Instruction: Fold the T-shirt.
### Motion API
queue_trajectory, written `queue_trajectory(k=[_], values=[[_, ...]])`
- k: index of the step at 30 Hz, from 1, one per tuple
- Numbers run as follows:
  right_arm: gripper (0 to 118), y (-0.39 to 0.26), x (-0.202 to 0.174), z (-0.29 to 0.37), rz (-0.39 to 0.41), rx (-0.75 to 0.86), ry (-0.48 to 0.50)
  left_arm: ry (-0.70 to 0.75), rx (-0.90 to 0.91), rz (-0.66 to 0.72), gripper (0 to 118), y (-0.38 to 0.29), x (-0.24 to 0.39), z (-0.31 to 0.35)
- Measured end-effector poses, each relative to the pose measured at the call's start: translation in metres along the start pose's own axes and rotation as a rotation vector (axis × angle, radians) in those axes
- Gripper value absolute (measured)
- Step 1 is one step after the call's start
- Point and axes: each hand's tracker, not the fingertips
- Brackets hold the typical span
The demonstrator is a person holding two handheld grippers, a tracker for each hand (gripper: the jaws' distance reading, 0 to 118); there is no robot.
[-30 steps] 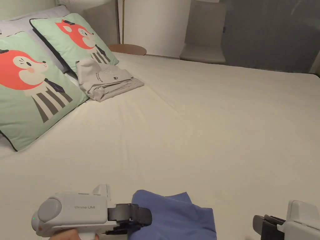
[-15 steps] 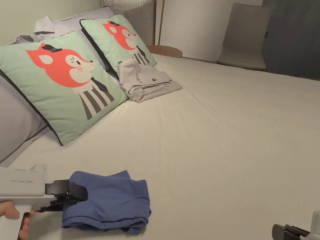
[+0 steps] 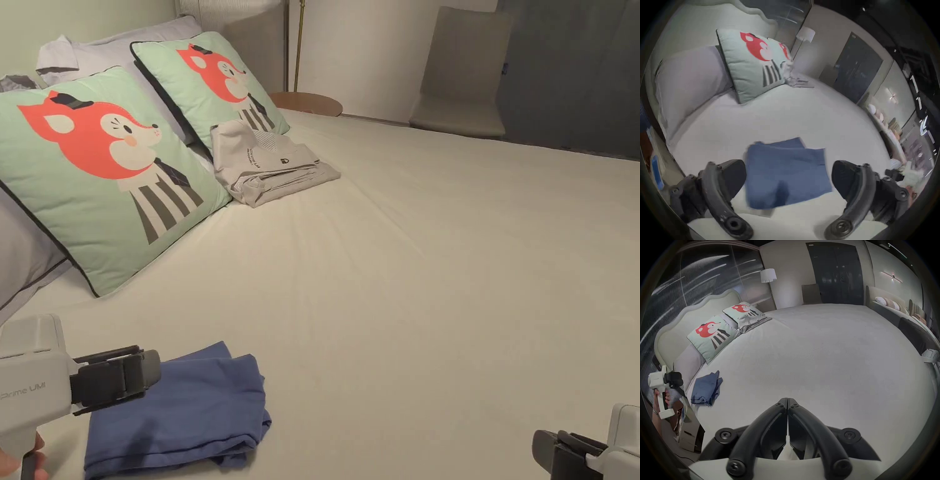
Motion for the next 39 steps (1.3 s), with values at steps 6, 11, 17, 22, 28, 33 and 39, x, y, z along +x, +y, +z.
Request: queue_trajectory(k=[6, 11, 17, 22, 28, 33, 39], values=[[1, -0.005, 0.017, 0.015, -0.028, 0.025, -0.019, -0.208, -0.181, 0.258, 5, -0.031, 0.046, -0.024], [1, -0.008, 0.032, 0.037, -0.016, 0.092, -0.086, -0.118, -0.153, 0.077, 1, -0.055, 0.119, -0.051], [1, 0.007, 0.046, 0.077, 0.023, 0.299, -0.227, 0.005, 0.209, -0.253, 0, -0.061, 0.216, -0.040], [1, 0.030, 0.052, 0.114, 0.081, 0.528, -0.340, -0.007, 0.518, -0.387, 0, -0.062, 0.275, -0.007], [1, 0.053, 0.050, 0.154, 0.131, 0.791, -0.407, -0.008, 0.807, -0.470, 0, -0.056, 0.313, 0.027], [1, 0.059, 0.046, 0.171, 0.152, 0.910, -0.434, 0.010, 0.868, -0.472, 0, -0.059, 0.321, 0.034], [1, 0.055, 0.046, 0.166, 0.158, 0.894, -0.438, 0.023, 0.839, -0.461, 0, -0.062, 0.320, 0.026]])
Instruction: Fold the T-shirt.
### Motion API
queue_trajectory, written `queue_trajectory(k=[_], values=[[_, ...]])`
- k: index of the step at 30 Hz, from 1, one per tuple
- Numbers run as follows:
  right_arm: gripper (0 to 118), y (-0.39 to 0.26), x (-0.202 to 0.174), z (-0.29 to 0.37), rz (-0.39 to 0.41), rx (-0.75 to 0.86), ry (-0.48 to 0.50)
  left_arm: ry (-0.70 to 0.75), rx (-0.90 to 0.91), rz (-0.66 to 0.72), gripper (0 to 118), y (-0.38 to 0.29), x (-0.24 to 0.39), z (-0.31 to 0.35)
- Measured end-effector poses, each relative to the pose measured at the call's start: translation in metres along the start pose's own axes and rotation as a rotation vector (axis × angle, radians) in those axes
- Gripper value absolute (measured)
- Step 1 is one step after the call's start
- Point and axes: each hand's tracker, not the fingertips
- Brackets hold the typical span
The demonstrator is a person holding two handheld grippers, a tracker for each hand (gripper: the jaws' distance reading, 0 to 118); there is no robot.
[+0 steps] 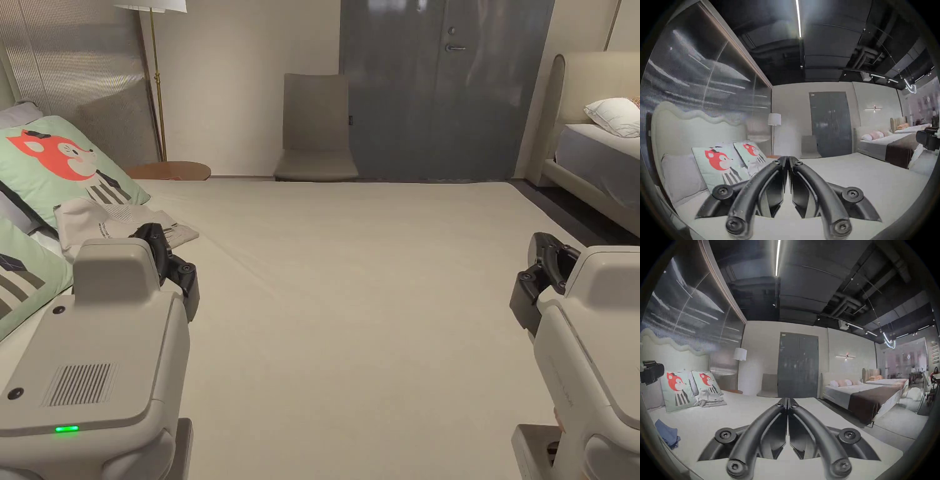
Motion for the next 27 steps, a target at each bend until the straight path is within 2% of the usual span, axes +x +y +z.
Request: queue_trajectory(k=[14, 15, 16, 17, 20, 21, 22, 23, 24, 25, 27], values=[[1, 0.0021, -0.0030, -0.0022, 0.025, -0.021, 0.008, -0.008, -0.014, -0.034, 1, -0.0045, 0.0013, -0.0012], [1, 0.0019, -0.0032, -0.0027, 0.026, -0.021, 0.006, -0.011, -0.013, -0.037, 2, -0.0044, 0.0016, -0.0001], [2, 0.0017, -0.0031, -0.0022, 0.027, -0.023, 0.003, -0.012, -0.013, -0.038, 11, -0.0046, 0.0016, -0.0003], [9, 0.0011, -0.0030, -0.0026, 0.026, -0.025, 0.001, -0.008, -0.013, -0.040, 25, -0.0049, 0.0016, -0.0006], [26, -0.0023, -0.0020, -0.0030, 0.022, -0.036, -0.004, -0.019, -0.042, -0.031, 45, -0.0059, -0.0002, -0.0028], [65, -0.0033, -0.0011, -0.0044, 0.020, -0.047, 0.004, -0.019, -0.044, -0.025, 70, -0.0067, -0.0009, -0.0033], [94, -0.0044, -0.0008, -0.0059, 0.019, -0.056, 0.008, -0.020, -0.044, -0.024, 84, -0.0075, -0.0013, -0.0029], [113, -0.0054, -0.0010, -0.0058, 0.020, -0.055, 0.008, -0.018, -0.042, -0.024, 95, -0.0080, -0.0013, -0.0018], [118, -0.0061, -0.0014, -0.0025, 0.021, -0.042, 0.012, -0.016, -0.037, -0.026, 104, -0.0084, -0.0014, -0.0009], [118, -0.0057, -0.0026, -0.0011, 0.029, -0.029, -0.004, -0.013, -0.030, -0.026, 110, -0.0085, -0.0016, -0.0002], [118, -0.0045, -0.0027, -0.0023, 0.032, -0.032, -0.008, -0.008, -0.019, -0.023, 111, -0.0088, -0.0015, 0.0015]])
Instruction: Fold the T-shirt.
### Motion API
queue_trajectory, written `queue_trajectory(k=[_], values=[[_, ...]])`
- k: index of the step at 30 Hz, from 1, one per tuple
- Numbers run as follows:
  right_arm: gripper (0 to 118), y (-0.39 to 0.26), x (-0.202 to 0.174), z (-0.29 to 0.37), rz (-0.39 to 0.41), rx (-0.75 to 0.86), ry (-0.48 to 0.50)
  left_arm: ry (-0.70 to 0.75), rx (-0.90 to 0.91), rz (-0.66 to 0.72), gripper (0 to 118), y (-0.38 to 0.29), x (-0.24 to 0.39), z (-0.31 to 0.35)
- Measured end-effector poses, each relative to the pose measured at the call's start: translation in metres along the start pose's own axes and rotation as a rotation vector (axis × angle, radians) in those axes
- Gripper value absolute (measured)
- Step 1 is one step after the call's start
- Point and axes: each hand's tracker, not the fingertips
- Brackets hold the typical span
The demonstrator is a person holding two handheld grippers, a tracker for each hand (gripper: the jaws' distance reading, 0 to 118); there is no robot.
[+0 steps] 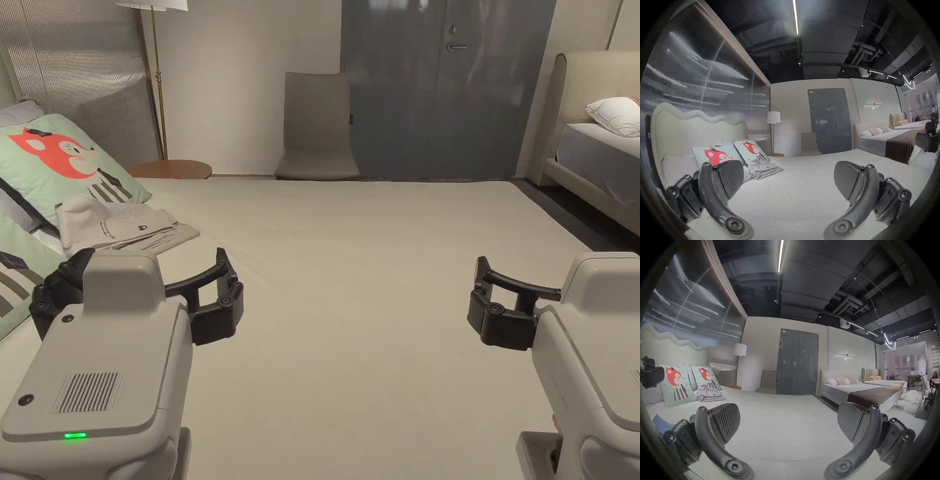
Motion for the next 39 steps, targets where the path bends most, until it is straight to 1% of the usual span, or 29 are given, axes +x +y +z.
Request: queue_trajectory(k=[5, 12, 39], values=[[118, 0.0027, 0.0015, 0.0004, -0.014, -0.002, -0.008, -0.014, -0.014, 0.018, 111, 0.0020, -0.0017, -0.0011], [118, 0.0020, 0.0000, 0.0016, 0.002, 0.003, 0.004, -0.011, 0.000, 0.005, 111, 0.0018, 0.0014, 0.0007], [118, 0.0019, -0.0014, 0.0028, -0.001, -0.001, 0.016, 0.000, -0.005, 0.015, 111, 0.0019, -0.0012, 0.0020]])
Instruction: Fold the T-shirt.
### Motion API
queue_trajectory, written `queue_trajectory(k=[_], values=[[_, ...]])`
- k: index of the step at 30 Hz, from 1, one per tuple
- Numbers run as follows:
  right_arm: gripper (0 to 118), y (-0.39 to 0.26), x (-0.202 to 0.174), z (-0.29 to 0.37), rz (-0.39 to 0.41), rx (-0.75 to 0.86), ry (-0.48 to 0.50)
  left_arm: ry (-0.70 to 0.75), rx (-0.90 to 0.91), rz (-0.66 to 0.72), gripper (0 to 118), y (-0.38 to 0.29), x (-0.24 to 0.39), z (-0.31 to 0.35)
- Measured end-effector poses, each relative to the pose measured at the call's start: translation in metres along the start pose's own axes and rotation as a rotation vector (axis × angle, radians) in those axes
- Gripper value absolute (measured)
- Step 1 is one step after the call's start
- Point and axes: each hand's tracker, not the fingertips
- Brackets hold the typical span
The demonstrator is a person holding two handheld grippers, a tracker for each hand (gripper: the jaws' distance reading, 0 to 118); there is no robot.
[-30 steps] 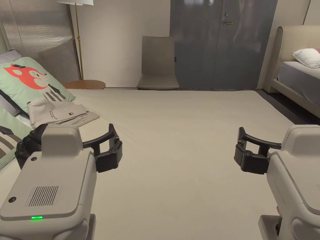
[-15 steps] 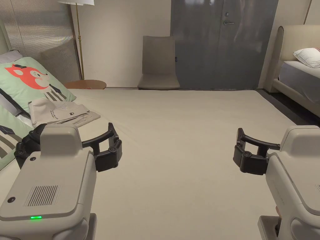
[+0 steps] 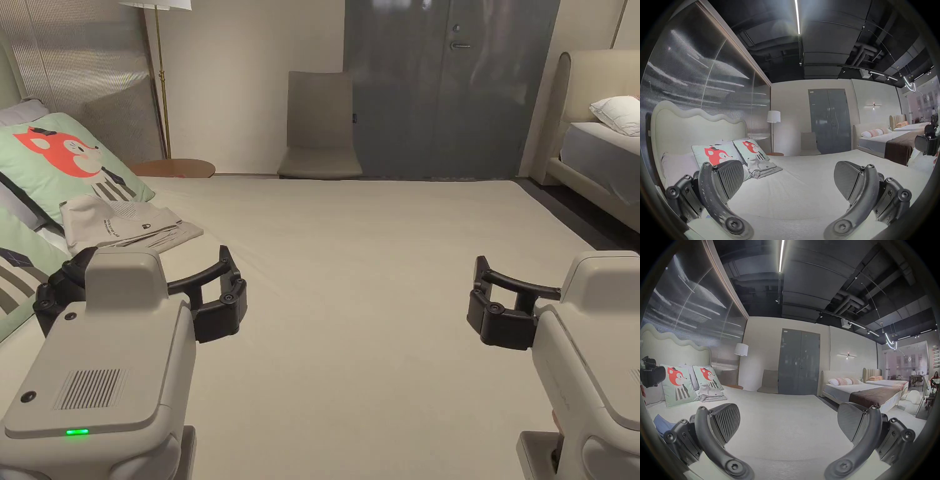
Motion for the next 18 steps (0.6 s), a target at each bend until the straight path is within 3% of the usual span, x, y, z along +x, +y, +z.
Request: queue_trajectory(k=[18], values=[[118, 0.0052, -0.0021, -0.0006, -0.006, -0.074, -0.004, -0.004, -0.005, 0.004, 111, 0.0026, -0.0019, 0.0013]])
